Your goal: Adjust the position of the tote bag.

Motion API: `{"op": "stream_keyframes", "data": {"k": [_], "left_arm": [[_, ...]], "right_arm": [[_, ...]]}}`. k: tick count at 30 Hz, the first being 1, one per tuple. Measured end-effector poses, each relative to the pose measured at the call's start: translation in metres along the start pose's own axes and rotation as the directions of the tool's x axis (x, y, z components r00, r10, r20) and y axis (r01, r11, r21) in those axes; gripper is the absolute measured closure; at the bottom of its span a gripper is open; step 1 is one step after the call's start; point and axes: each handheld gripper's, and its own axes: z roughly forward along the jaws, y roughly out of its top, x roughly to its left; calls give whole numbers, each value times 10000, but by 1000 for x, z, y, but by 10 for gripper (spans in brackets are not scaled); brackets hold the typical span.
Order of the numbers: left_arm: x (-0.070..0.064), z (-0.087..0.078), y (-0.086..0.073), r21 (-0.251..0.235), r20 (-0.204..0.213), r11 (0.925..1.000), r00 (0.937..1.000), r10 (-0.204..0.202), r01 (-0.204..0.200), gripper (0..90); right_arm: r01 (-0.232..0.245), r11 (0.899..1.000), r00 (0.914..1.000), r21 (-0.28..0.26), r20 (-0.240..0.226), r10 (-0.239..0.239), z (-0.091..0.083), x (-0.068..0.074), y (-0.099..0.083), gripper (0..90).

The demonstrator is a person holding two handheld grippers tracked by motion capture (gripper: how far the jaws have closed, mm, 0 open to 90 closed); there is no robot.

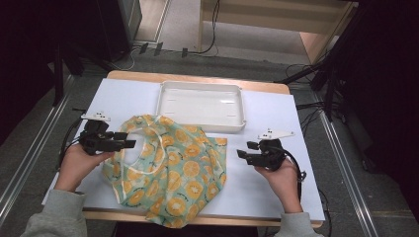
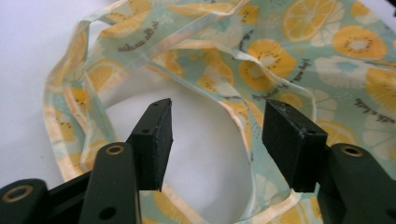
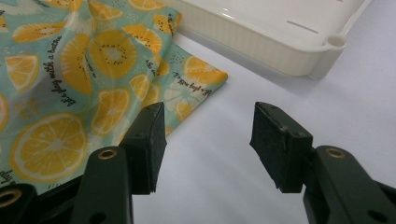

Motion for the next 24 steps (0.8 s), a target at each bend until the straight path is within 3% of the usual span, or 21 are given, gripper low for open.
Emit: {"op": "stream_keyframes", "data": {"k": [6, 24], "left_arm": [[1, 3, -1, 244, -40, 9996, 9999, 124, -123, 373], [2, 2, -1, 142, -59, 9999, 10000, 60, -59, 361]], "right_arm": [[10, 10000, 10000, 32, -23, -10, 0, 1, 0, 457], [-60, 10000, 9999, -72, -119, 59, 0, 0, -1, 465]]}}
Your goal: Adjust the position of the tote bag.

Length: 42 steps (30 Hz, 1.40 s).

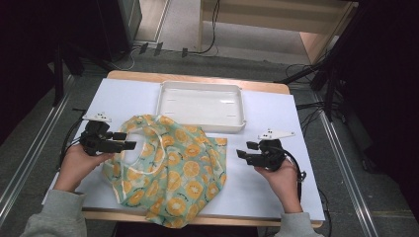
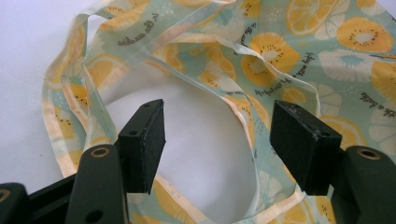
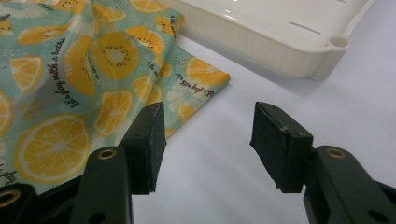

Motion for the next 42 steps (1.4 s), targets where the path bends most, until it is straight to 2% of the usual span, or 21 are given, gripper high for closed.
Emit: {"op": "stream_keyframes", "data": {"k": [4, 12, 14, 16, 17, 18, 19, 23, 28, 33, 36, 39, 40, 42], "left_arm": [[0, 0, 0, 57, 5, 10000, 10000, 26, -26, 359], [5, -1, -1, -95, 54, 10000, 10000, -11, 11, 268], [11, -3, -2, -37, -153, 9999, 9998, -154, 153, 264], [13, -4, -2, -67, -170, 9997, 9996, -234, 233, 264], [19, -6, -3, -68, -392, 9993, 9985, -381, 379, 263], [19, -6, -3, -68, -392, 9993, 9985, -381, 379, 257], [26, -8, -2, -121, -616, 9982, 9963, -597, 591, 251], [39, -9, 4, -159, -325, 9950, 9946, -988, 983, 251], [43, 1, 12, 224, -498, 9966, 9957, -780, 791, 247], [50, 12, 21, 391, -712, 9965, 9949, -714, 743, 222], [54, 15, 24, 365, -590, 9960, 9951, -797, 819, 217], [63, 20, 26, 184, -408, 9924, 9919, -1206, 1214, 218], [64, 22, 26, 178, -464, 9916, 9908, -1273, 1282, 220], [66, 25, 25, 304, -499, 9925, 9919, -1165, 1181, 232]], "right_arm": [[-234, 9997, 9993, 45, -282, 236, 0, -1, 1, 469], [-136, 9999, 9996, 97, -254, 139, 1, -1, 1, 460], [-39, 9999, 9996, 140, -263, 43, 2, 0, 0, 460], [-25, 9999, 9996, 167, -275, 29, 3, 1, 0, 459], [-42, 9998, 9996, 192, -286, 47, 3, 1, 0, 459], [-18, 9998, 9996, 202, -274, 24, 3, 2, 0, 459], [-13, 9998, 9996, 211, -273, 18, 4, 2, 0, 459], [48, 9993, 9993, 368, -385, -33, 7, 3, -3, 459], [92, 9991, 9988, 405, -479, -73, 10, 6, -2, 459], [171, 9992, 9986, 356, -503, -153, 10, 8, -2, 455], [140, 9993, 9987, 357, -490, -123, 10, 7, -3, 455], [136, 9993, 9986, 346, -511, -118, 10, 6, -3, 454], [115, 9994, 9987, 317, -503, -99, 9, 6, -3, 454], [85, 9995, 9987, 317, -512, -69, 9, 6, -3, 455]]}}
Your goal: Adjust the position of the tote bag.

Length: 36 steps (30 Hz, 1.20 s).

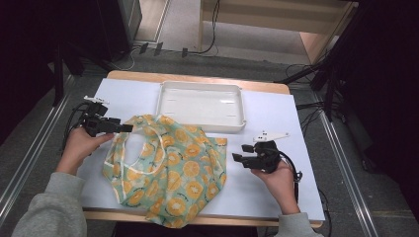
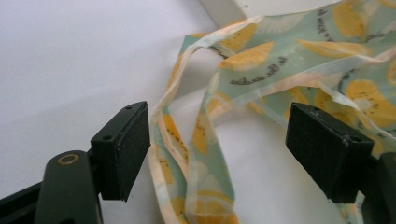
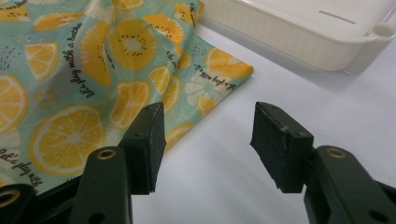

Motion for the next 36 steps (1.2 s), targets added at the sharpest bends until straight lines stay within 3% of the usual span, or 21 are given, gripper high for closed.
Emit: {"op": "stream_keyframes", "data": {"k": [9, 16, 19, 23, 26, 27, 32, 34, 36], "left_arm": [[3, 13, 0, -80, -245, 9984, 9981, 565, -567, 240], [5, 24, -3, 382, -676, 9933, 9915, 1114, -1090, 261], [8, 26, -4, 399, -745, 9948, 9925, 970, -942, 261], [7, 30, -5, 402, -826, 9926, 9896, 1176, -1146, 263], [7, 31, -6, 306, -847, 9896, 9861, 1429, -1408, 266], [5, 33, -6, 313, -1014, 9867, 9816, 1617, -1593, 267], [1, 35, -6, 387, -1309, 9836, 9749, 1799, -1763, 324], [-1, 35, -6, 434, -1422, 9823, 9721, 1867, -1823, 372], [-4, 34, -6, 545, -1609, 9786, 9656, 2045, -1982, 487]], "right_arm": [[93, 9999, 9999, 55, -49, -93, 2, 0, 0, 462], [155, 9998, 9999, 123, -45, -155, 1, 0, 0, 470], [-2, 10000, 10000, 31, -95, 2, 0, -2, -1, 471], [-109, 9999, 9993, -4, -354, 109, 1, -2, -1, 470], [-24, 10000, 9993, 5, -385, 24, 2, -1, -1, 471], [-4, 10000, 9994, -3, -356, 4, 2, -1, 0, 470], [-4, 10000, 9996, -6, -285, 4, 1, -1, -1, 470], [27, 10000, 9997, 48, -227, -26, 2, -1, -1, 471], [150, 9996, 9999, 252, -76, -148, 5, -2, -1, 471]]}}
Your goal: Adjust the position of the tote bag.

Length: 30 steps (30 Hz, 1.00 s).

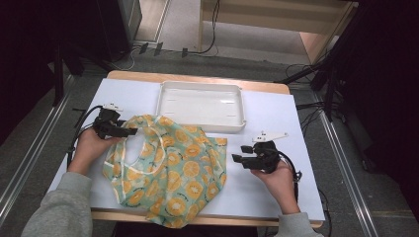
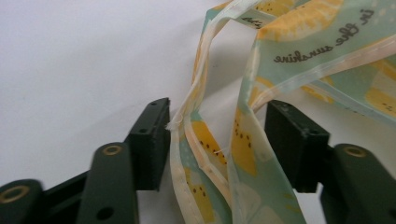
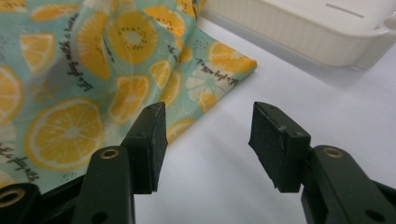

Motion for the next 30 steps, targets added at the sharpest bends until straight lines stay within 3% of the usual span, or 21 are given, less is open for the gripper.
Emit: {"op": "stream_keyframes", "data": {"k": [5, 7, 11, 16, 25, 30], "left_arm": [[-3, -2, 0, 201, 222, 9997, 9997, -113, 108, 676], [-2, -2, 0, 266, 626, 9985, 9968, -497, 482, 758], [0, -3, 1, 525, 806, 9963, 9941, -729, 688, 874], [-3, -5, 2, 594, 1073, 9954, 9909, -811, 750, 896], [-14, -19, 10, 170, 1721, 9964, 9814, -849, 832, 898], [-23, -23, 13, 132, 2065, 9954, 9738, -953, 946, 898]], "right_arm": [[49, 10000, 10000, 67, 29, -49, 2, 0, 0, 470], [24, 10000, 10000, 89, 57, -25, 2, 0, 0, 471], [-84, 9999, 9999, 60, 99, 83, 1, 0, 0, 470], [-41, 10000, 9999, 53, 125, 40, 1, -2, 0, 471], [-77, 9999, 9998, 68, 192, 75, 0, -3, -1, 470], [-91, 9999, 9997, 81, 229, 89, -1, -4, -1, 471]]}}
